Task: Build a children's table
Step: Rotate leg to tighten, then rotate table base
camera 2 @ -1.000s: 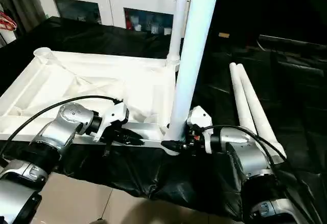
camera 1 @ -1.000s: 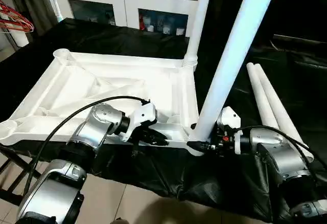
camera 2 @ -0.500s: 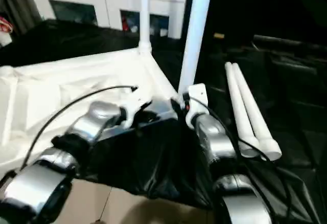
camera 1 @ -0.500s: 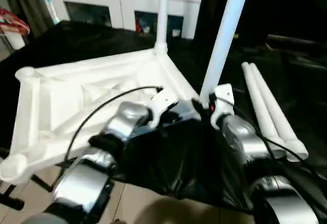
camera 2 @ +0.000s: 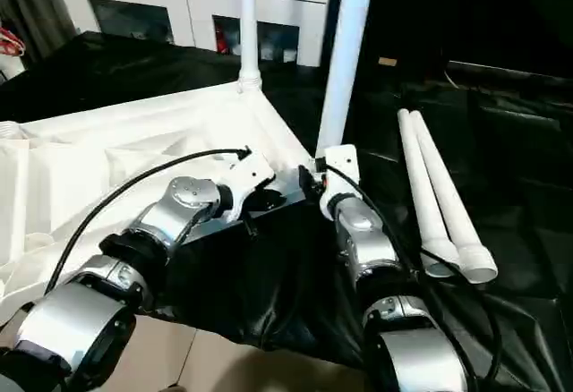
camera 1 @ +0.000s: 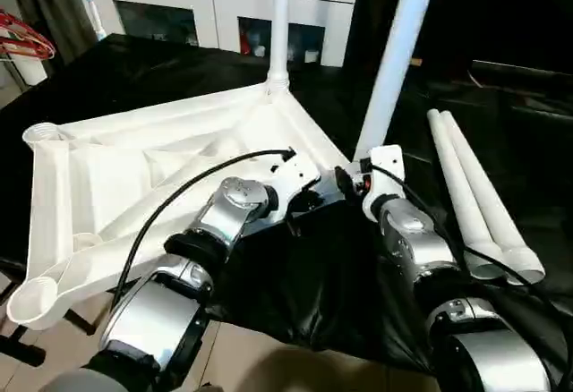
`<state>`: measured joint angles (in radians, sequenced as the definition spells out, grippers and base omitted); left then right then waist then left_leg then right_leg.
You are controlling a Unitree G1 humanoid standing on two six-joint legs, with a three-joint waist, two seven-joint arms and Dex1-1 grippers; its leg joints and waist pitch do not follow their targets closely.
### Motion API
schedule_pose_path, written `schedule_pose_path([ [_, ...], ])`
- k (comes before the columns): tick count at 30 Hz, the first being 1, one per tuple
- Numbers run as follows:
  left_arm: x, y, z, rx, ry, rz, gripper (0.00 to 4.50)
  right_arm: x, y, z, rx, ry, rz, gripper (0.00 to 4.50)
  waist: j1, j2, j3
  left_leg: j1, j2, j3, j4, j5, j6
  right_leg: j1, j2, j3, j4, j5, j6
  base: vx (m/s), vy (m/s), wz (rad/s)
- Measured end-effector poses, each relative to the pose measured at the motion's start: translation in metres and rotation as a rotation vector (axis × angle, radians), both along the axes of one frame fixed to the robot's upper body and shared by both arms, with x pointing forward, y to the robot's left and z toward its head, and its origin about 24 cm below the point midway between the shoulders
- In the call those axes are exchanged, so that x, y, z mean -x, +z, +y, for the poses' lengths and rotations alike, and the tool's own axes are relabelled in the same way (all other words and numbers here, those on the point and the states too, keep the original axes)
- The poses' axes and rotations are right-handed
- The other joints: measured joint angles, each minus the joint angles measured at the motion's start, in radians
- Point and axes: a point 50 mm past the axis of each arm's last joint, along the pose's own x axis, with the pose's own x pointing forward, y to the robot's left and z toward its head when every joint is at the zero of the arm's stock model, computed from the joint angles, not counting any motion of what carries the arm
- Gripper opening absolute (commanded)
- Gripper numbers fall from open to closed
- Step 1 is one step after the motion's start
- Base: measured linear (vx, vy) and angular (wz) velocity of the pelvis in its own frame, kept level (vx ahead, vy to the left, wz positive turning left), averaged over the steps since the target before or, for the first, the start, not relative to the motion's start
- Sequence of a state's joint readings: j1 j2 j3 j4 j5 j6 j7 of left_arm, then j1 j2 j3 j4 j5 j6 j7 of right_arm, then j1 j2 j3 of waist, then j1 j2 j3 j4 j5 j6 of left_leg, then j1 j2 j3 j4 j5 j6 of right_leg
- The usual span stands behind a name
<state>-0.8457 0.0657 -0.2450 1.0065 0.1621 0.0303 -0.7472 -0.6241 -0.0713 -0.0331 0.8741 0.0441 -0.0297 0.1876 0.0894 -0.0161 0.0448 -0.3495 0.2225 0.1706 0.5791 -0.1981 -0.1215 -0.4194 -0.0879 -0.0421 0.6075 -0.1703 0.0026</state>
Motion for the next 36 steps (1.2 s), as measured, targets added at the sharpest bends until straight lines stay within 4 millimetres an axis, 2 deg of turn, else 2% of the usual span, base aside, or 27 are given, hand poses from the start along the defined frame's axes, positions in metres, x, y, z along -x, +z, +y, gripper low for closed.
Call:
schedule_pose_path([
  [3, 0.0, 0.0, -0.003, 0.003, -0.006, -0.008, 0.0, 0.004, 0.001, -0.007, 0.011, 0.007, -0.024, 4.14, 0.004, 0.003, 0.001, -0.001, -0.001, 0.0, 0.0, 0.0, 0.0, 0.0, -0.001, -0.001, 0.0, 0.0, 0.0, 0.0, 0.0, 0.0],
  [4, 0.0, 0.0, -0.004, 0.006, -0.008, -0.007, 0.28, 0.008, 0.001, -0.011, 0.01, 0.015, -0.04, 4.21, 0.005, 0.007, 0.002, -0.001, -0.001, 0.001, 0.0, 0.0, 0.0, 0.0, -0.002, -0.002, -0.001, 0.0, 0.0, 0.0, 0.0, 0.0],
  [6, -0.001, 0.001, -0.005, 0.021, -0.005, -0.011, 0.55, 0.014, 0.004, -0.019, 0.019, 0.027, -0.065, 4.23, 0.005, 0.013, 0.006, -0.002, -0.003, 0.001, 0.0, 0.0, 0.001, 0.0, -0.004, -0.001, -0.001, 0.0, 0.0, 0.0, 0.0, 0.0],
  [8, -0.001, 0.003, -0.005, 0.059, 0.002, -0.017, 0.67, 0.02, 0.007, -0.025, 0.026, 0.041, -0.084, 4.23, 0.006, 0.014, 0.008, -0.002, -0.003, 0.0, 0.0, 0.001, 0.002, -0.002, -0.004, -0.001, -0.001, 0.0, 0.001, 0.0, 0.0, 0.0],
  [9, -0.002, 0.006, -0.006, 0.089, 0.005, -0.026, 0.91, 0.024, 0.009, -0.028, 0.022, 0.049, -0.099, 4.23, 0.005, 0.014, 0.008, -0.003, -0.003, 0.0, 0.0, 0.001, 0.003, -0.002, -0.004, -0.002, -0.001, 0.0, 0.001, 0.0, 0.0, 0.0],
  [12, -0.005, 0.015, -0.005, 0.125, 0.02, -0.072, 1.02, 0.031, 0.017, -0.035, 0.005, 0.057, -0.129, 4.23, 0.0, 0.015, 0.008, -0.006, -0.002, 0.0, 0.0, 0.001, 0.003, -0.002, -0.003, -0.002, -0.003, -0.001, 0.002, 0.0, 0.0, 0.0],
  [15, -0.011, 0.024, 0.006, 0.139, 0.069, -0.125, 1.02, 0.038, 0.023, -0.044, -0.012, 0.033, -0.146, 4.23, -0.009, 0.016, 0.009, -0.006, -0.001, 0.0, 0.0, 0.001, 0.003, -0.002, 0.0, -0.001, -0.006, -0.001, 0.002, 0.0, 0.0, 0.0],
  [20, -0.015, 0.029, 0.03, 0.162, 0.17, -0.17, 1.02, 0.046, 0.029, -0.046, -0.019, 0.049, -0.146, 4.23, -0.007, 0.014, 0.011, -0.007, 0.001, 0.0, -0.002, 0.002, 0.005, -0.003, 0.002, -0.001, -0.009, -0.001, 0.002, 0.0, 0.0, 0.0],
  [22, -0.017, 0.035, 0.05, 0.159, 0.259, -0.213, 1.02, 0.054, 0.032, -0.044, -0.033, 0.096, -0.136, 4.23, -0.006, 0.005, 0.015, -0.007, 0.003, 0.0, -0.003, 0.004, 0.009, -0.003, 0.003, -0.002, -0.009, -0.002, 0.002, 0.0, 0.0, 0.0],
  [26, -0.018, 0.05, 0.095, 0.124, 0.431, -0.301, 1.02, 0.066, 0.026, -0.045, -0.025, 0.177, -0.072, 4.23, -0.002, -0.004, 0.018, -0.006, 0.003, 0.001, -0.003, 0.004, 0.009, -0.003, 0.003, -0.002, -0.01, -0.002, 0.002, 0.0, 0.0, 0.0],
  [30, -0.004, 0.057, 0.151, 0.005, 0.645, -0.368, 1.02, 0.078, 0.007, -0.03, -0.036, 0.261, 0.048, 4.23, -0.005, -0.012, 0.02, -0.006, 0.003, 0.0, -0.003, 0.003, 0.007, -0.003, 0.003, -0.002, -0.01, -0.002, 0.002, 0.0, 0.0, 0.0],
  [31, 0.0, 0.057, 0.161, -0.023, 0.685, -0.372, 1.08, 0.079, 0.003, -0.028, -0.032, 0.259, 0.069, 3.86, -0.004, -0.013, 0.02, -0.005, 0.003, 0.0, -0.003, 0.002, 0.004, -0.003, 0.003, -0.002, -0.01, -0.002, 0.002, 0.0, 0.0, 0.0],
  [32, 0.005, 0.056, 0.172, -0.057, 0.727, -0.373, 1.08, 0.078, -0.001, -0.026, -0.033, 0.254, 0.088, 3.86, -0.003, -0.014, 0.02, -0.003, 0.003, 0.0, -0.002, 0.001, 0.004, -0.003, 0.003, -0.002, -0.009, -0.002, 0.002, 0.0, 0.0, 0.0],
  [33, 0.011, 0.055, 0.188, -0.106, 0.785, -0.372, 0.88, 0.075, -0.004, -0.02, -0.042, 0.245, 0.109, 3.8, -0.005, -0.015, 0.02, -0.003, 0.003, 0.0, -0.002, 0.001, 0.003, -0.003, 0.003, -0.001, -0.008, -0.002, 0.002, 0.0, 0.0, 0.0],
  [35, 0.017, 0.055, 0.203, -0.154, 0.847, -0.365, 0.76, 0.071, -0.005, -0.016, -0.043, 0.236, 0.124, 3.67, -0.002, -0.017, 0.021, -0.002, 0.003, 0.0, -0.001, 0.001, 0.003, -0.003, 0.003, -0.001, -0.007, -0.002, 0.002, 0.0, 0.0, 0.0],
  [36, 0.021, 0.055, 0.21, -0.184, 0.878, -0.361, 0.71, 0.069, -0.004, -0.012, -0.044, 0.242, 0.138, 3.42, 0.001, -0.018, 0.02, -0.002, 0.003, 0.0, -0.001, 0.001, 0.003, -0.003, 0.003, -0.001, -0.007, -0.002, 0.002, 0.0, 0.0, 0.0],
])
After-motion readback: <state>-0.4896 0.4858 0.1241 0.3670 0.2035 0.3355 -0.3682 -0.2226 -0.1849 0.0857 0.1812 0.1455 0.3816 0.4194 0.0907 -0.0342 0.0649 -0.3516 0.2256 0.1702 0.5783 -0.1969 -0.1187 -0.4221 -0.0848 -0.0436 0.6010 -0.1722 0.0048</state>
